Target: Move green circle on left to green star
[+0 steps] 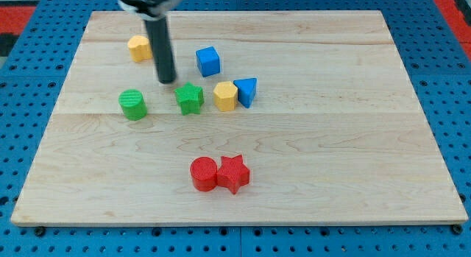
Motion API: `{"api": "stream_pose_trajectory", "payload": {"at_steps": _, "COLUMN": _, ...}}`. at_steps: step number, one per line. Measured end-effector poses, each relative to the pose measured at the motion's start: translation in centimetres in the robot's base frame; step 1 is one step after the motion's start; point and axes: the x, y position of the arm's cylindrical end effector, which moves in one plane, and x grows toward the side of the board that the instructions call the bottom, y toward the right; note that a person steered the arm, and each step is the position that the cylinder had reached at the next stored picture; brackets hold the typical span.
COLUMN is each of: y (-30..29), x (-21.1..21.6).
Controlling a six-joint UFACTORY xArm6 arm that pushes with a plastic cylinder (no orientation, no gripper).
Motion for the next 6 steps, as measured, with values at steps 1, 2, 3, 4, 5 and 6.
{"api": "stream_pose_trajectory", "payload": {"at_steps": 1, "y": -10.6, "x": -0.4}}
{"api": "stream_pose_trajectory", "payload": {"at_steps": 2, "y": -14.6, "x": 3.5}}
{"api": "stream_pose_trajectory", "payload": {"at_steps": 3, "y": -12.1, "x": 7.6}}
{"api": "stream_pose_trajectory", "payload": {"at_steps": 4, "y": -7.3, "x": 10.1}}
{"api": "stream_pose_trajectory", "payload": {"at_steps": 5, "y": -0.3, "x": 9.3}}
{"api": "stream_pose_trajectory", "payload": {"at_steps": 6, "y": 1.5, "x": 9.2}}
